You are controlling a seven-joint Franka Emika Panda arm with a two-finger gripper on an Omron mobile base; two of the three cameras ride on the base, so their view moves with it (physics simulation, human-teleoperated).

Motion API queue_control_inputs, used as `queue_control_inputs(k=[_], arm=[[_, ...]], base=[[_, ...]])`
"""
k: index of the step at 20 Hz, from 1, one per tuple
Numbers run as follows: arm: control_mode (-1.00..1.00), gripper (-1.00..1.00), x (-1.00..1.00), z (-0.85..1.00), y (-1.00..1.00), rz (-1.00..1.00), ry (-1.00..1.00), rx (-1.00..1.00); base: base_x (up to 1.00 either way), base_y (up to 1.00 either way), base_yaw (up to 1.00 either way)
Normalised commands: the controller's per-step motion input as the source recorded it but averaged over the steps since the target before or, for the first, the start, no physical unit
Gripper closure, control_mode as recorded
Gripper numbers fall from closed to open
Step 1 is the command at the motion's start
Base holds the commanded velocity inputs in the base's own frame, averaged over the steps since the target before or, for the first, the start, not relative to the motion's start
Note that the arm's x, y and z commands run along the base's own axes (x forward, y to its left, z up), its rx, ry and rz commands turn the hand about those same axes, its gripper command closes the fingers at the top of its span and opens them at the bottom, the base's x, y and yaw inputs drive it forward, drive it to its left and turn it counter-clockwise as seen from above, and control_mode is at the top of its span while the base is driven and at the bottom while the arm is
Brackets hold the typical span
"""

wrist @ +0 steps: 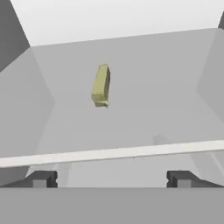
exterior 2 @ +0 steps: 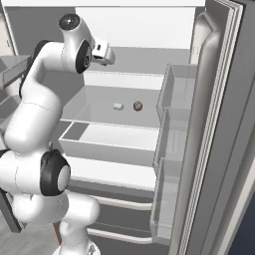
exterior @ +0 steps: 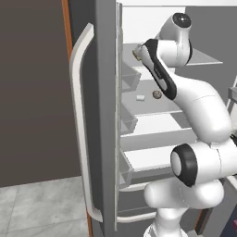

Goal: Pick the egg and butter from the fridge and place them by the bowl for mixing.

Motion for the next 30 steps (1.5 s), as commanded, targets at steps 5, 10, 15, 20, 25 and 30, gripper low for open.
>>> queue_control_inputs(k=[5, 10, 15, 20, 25, 30], arm=[[-1.0, -1.0, 0.7, -0.08, 0.16, 0.0, 0.0, -0.01], [-1.0, -1.0, 0.58, -0.09, 0.01, 0.0, 0.04, 0.0], [-1.0, -1.0, 0.57, -0.03, 0.0, 0.0, 0.05, 0.0], [-1.0, -1.0, 0.51, -0.11, 0.0, 0.0, 0.01, -0.02], [-1.0, -1.0, 0.57, -0.12, 0.0, 0.0, 0.0, -0.03], [-1.0, -1.0, 0.52, -0.08, 0.0, 0.0, 0.01, 0.0]], base=[[0.0, 0.0, 0.0], [0.0, 0.0, 0.0], [0.0, 0.0, 0.0], [0.0, 0.0, 0.0], [0.0, 0.0, 0.0], [0.0, 0.0, 0.0]])
